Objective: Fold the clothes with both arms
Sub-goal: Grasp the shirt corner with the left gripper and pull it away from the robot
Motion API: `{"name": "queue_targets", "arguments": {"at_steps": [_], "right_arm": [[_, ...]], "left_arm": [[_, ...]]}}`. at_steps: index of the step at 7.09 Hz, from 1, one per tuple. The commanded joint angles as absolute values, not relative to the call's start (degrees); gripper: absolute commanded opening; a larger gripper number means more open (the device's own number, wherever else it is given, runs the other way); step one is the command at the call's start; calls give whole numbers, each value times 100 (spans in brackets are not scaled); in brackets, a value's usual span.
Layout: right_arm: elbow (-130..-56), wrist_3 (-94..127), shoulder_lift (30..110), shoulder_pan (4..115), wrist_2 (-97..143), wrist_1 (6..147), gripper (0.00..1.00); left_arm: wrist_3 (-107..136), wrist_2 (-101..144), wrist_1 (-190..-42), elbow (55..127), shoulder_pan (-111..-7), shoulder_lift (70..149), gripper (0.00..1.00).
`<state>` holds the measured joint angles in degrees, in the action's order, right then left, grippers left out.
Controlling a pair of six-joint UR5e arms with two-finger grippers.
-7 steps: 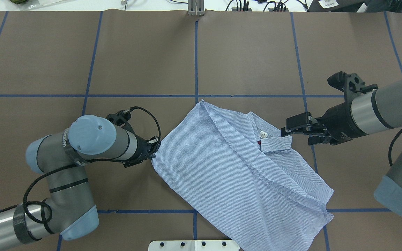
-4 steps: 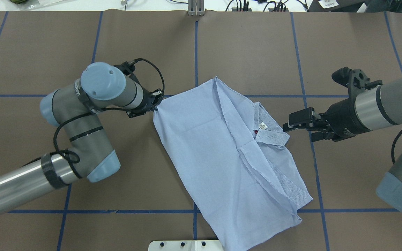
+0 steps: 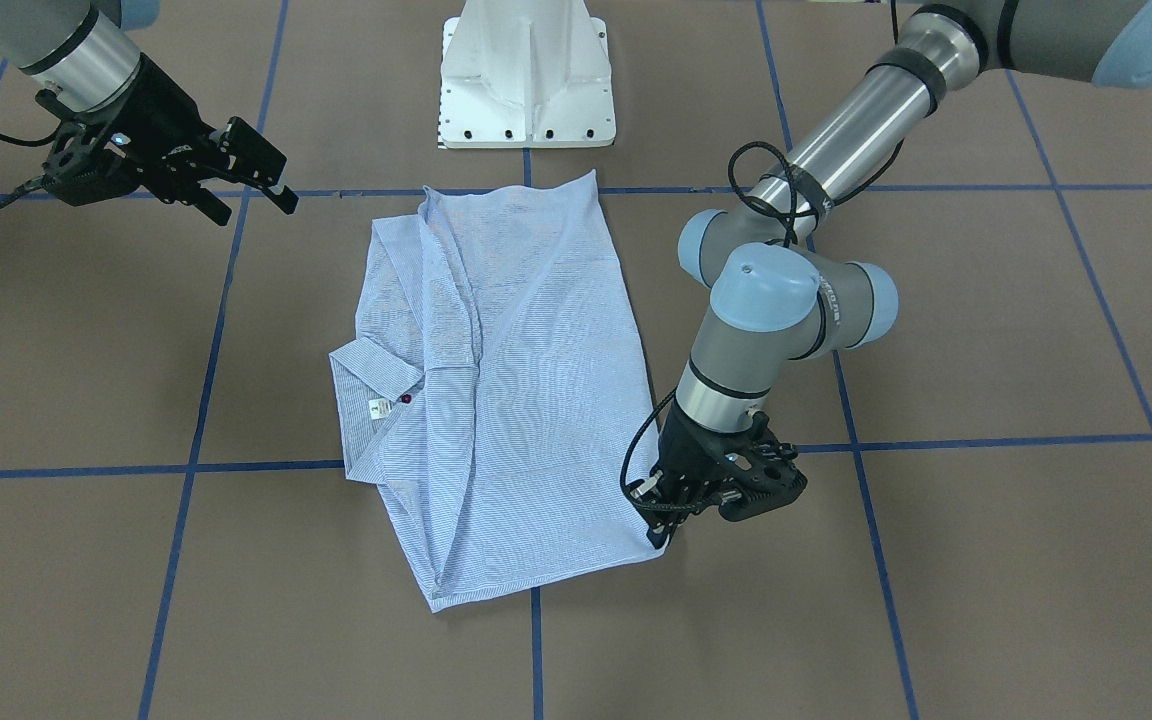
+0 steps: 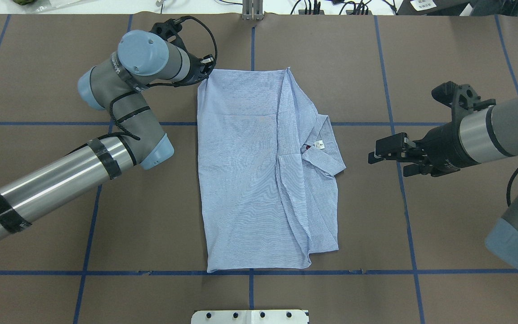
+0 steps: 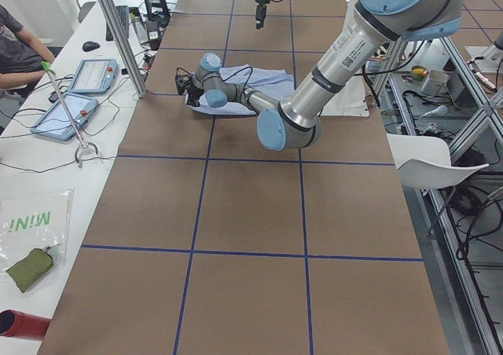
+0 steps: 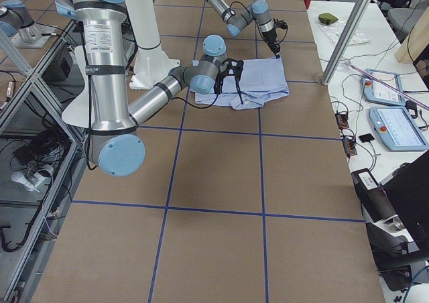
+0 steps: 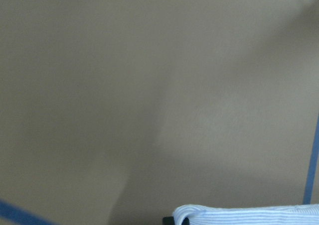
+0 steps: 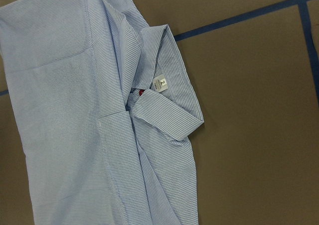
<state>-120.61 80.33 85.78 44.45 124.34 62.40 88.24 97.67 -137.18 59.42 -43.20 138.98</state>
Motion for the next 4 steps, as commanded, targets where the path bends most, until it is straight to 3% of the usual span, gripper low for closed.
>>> {"name": "queue_targets", "arguments": {"at_steps": [1,2,3,4], "right_arm": [[-12024,8033,8578,4447,12401,6240,100],[-12015,8033,8578,4447,12367,6240,100],[-11962,8033,8578,4430,12279,6249,100],[-11927,8033,8569,4334,12026,6275,100]], "left_arm": [[8807,9510,-14404,5399,-4324,14175,0],[8807,9510,-14449,5379,-4324,14177,0],[8728,9510,-14449,5379,-4316,14159,99],[8501,9518,-14423,5422,-4333,14150,100]]}}
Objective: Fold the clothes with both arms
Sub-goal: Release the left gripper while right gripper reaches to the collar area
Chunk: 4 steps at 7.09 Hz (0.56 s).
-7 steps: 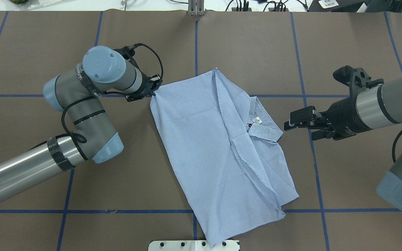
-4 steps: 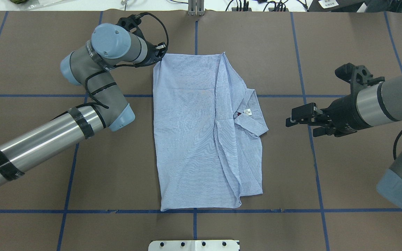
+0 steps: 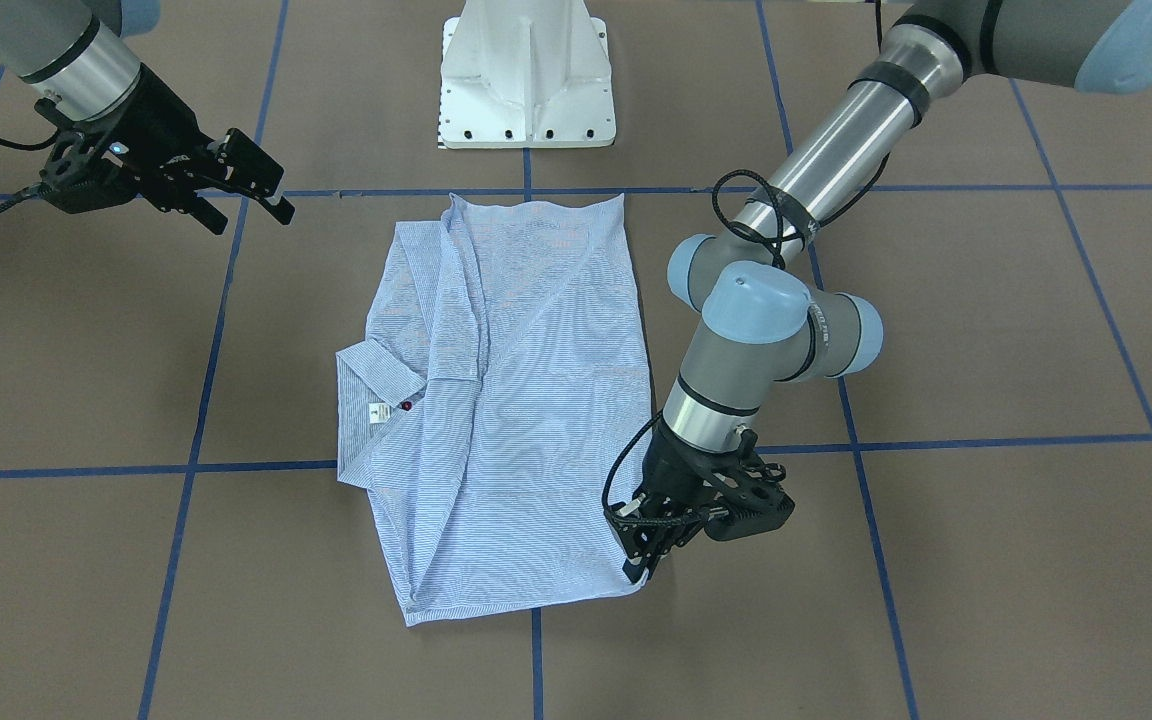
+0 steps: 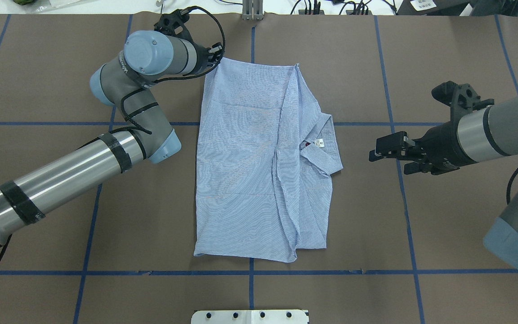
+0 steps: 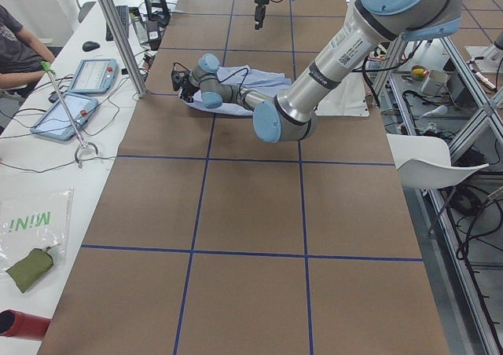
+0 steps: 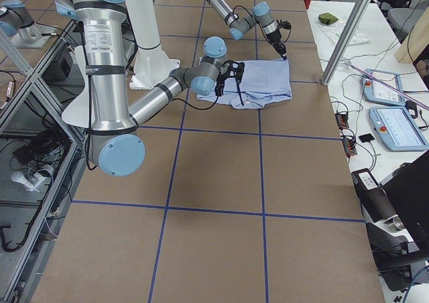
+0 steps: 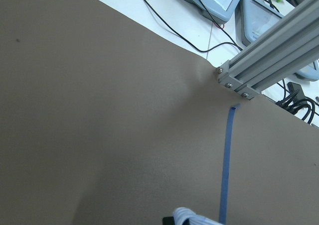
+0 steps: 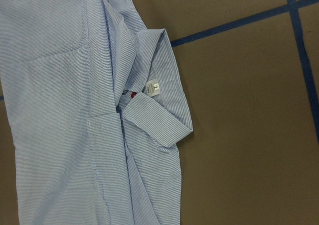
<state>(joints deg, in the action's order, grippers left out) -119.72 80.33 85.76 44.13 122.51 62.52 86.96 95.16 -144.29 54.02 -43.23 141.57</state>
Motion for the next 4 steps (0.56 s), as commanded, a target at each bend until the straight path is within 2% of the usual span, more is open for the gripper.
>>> {"name": "queue_targets", "arguments": {"at_steps": [1,2,4], "right_arm": [[-11770,8025,8387,4211,11815,6293,100],[-11542,8024,8106,4062,11604,6397,100],[-11444,7334,6959,3632,10972,8242,100]], "left_arm": [[8482,9588,-14379,5666,-4350,13942,100],[8473,9772,-14362,6261,-4377,13452,100],[8271,10212,-14222,7622,-4438,12407,100]]}}
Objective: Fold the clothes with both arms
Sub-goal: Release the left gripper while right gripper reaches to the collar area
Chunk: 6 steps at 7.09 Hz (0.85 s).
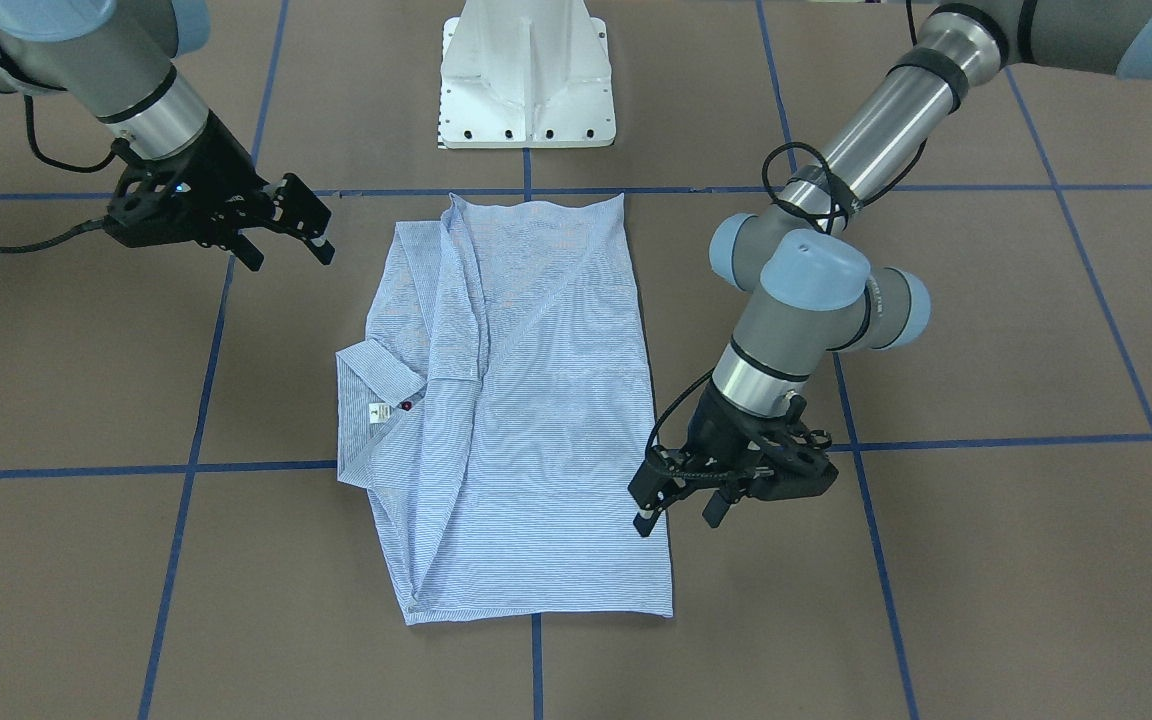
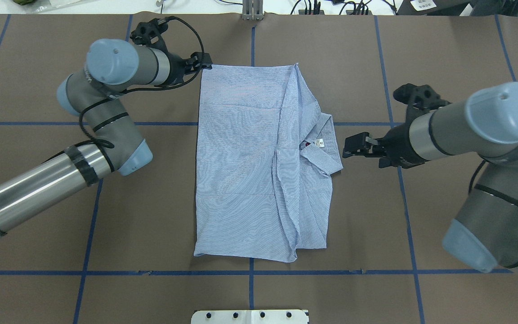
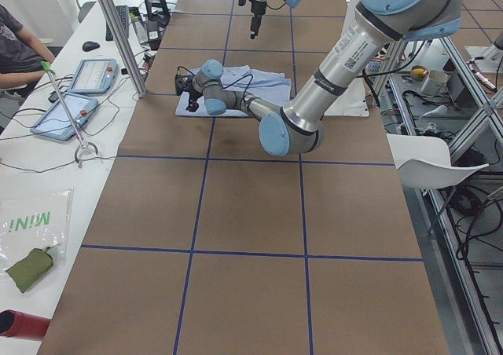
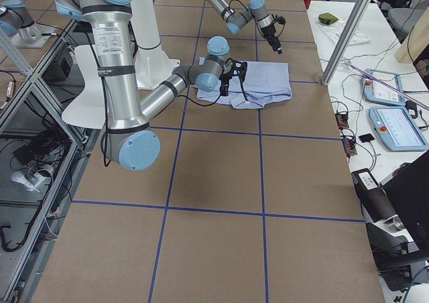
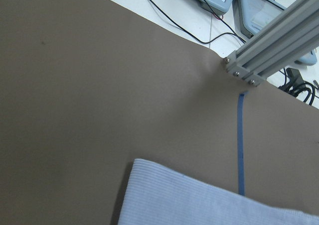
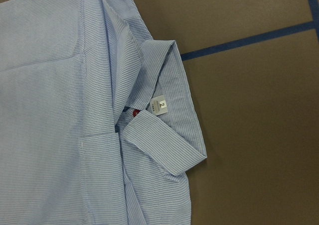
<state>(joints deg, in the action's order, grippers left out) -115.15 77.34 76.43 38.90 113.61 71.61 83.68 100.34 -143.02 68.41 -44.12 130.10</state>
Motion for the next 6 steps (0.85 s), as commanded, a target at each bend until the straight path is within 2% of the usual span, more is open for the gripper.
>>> {"name": "queue_targets", "arguments": {"at_steps": [1,3,5,6], "right_arm": [[-11130,7078,6239,3430,10577,9053,100],[-9930,7049,5348,3157,10083,9167,100],[-8750,6726,4722,2911,9609,9158,100],[-8658,6680,4728,2848,9580,9158,100]], "left_arm": [[8262,10335,-14212,8186,-4438,11949,100],[8271,10678,-13654,9223,-4438,11340,100],[8279,10687,-13246,9536,-4403,11347,100],[8297,10696,-13245,9527,-4377,11355,100]]}}
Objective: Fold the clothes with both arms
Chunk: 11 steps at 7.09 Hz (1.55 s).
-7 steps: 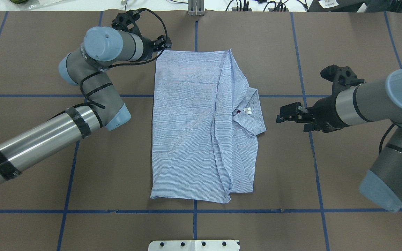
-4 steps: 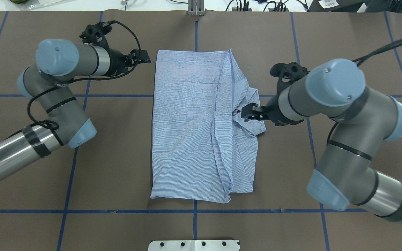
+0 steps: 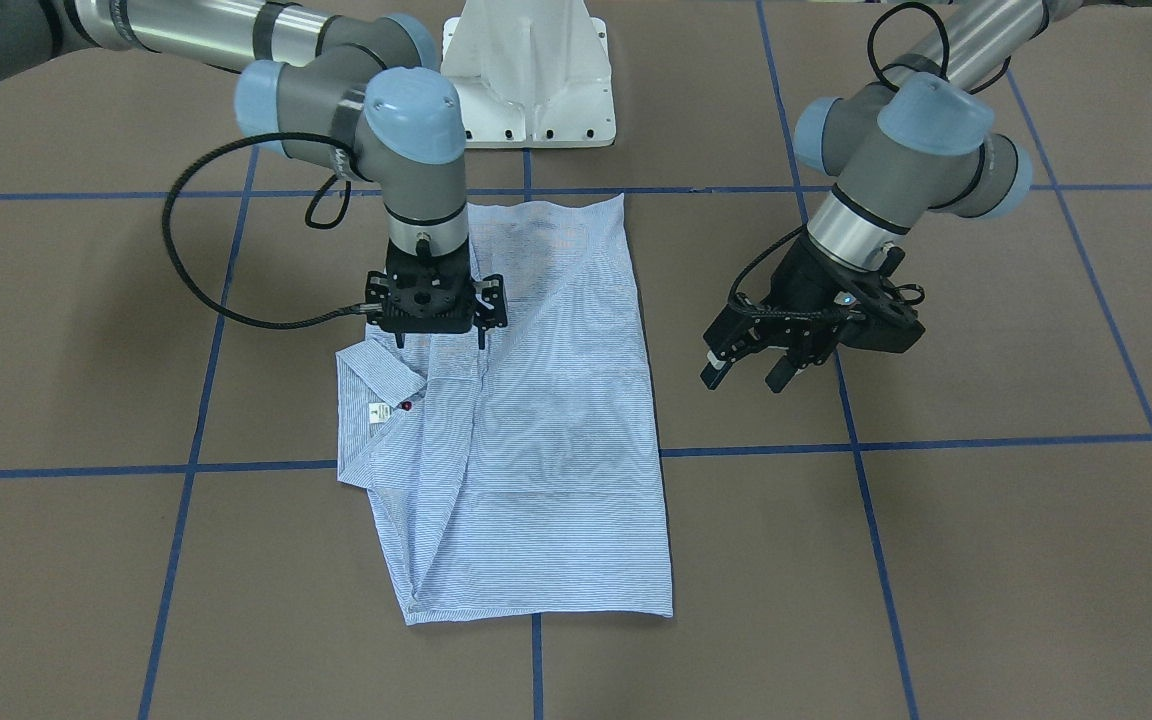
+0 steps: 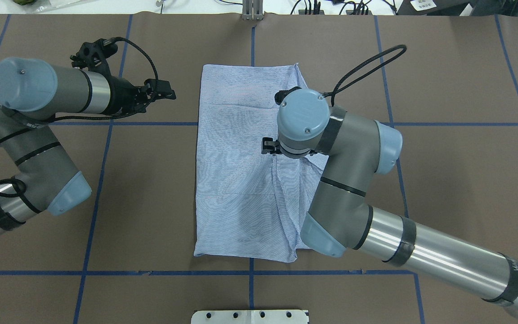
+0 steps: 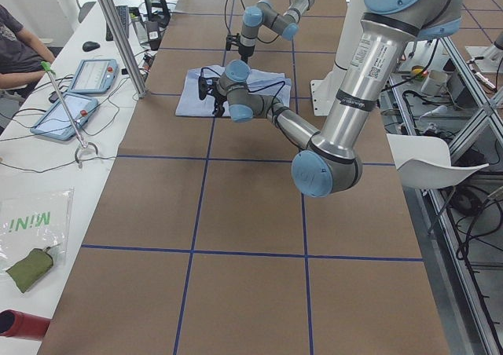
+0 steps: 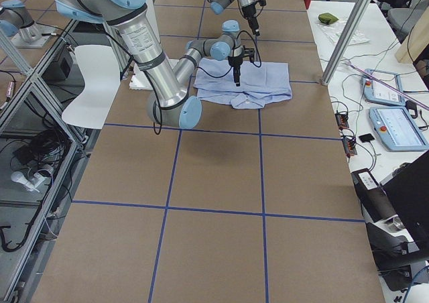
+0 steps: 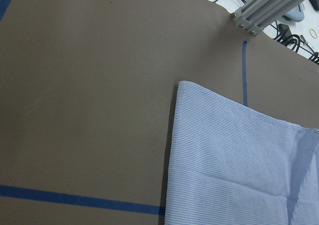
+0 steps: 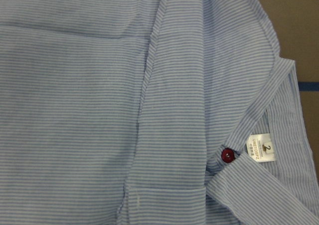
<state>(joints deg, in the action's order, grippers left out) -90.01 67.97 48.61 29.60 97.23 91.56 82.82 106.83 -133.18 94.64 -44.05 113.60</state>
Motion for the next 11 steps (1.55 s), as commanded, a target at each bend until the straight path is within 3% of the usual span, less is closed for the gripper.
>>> {"name": "queue_targets", "arguments": {"at_steps": [1,7,11], "right_arm": [[-8501,6671,4676,2761,9580,9158,100],[-8402,6392,4632,2698,9606,9594,100],[-9219,5996,5306,2891,9615,10292,100]], "left_arm": [[8297,10696,-13245,9527,-4377,11355,100],[8332,10688,-13245,9431,-4254,11417,100],[8367,10679,-13254,9474,-4202,11426,100]]}}
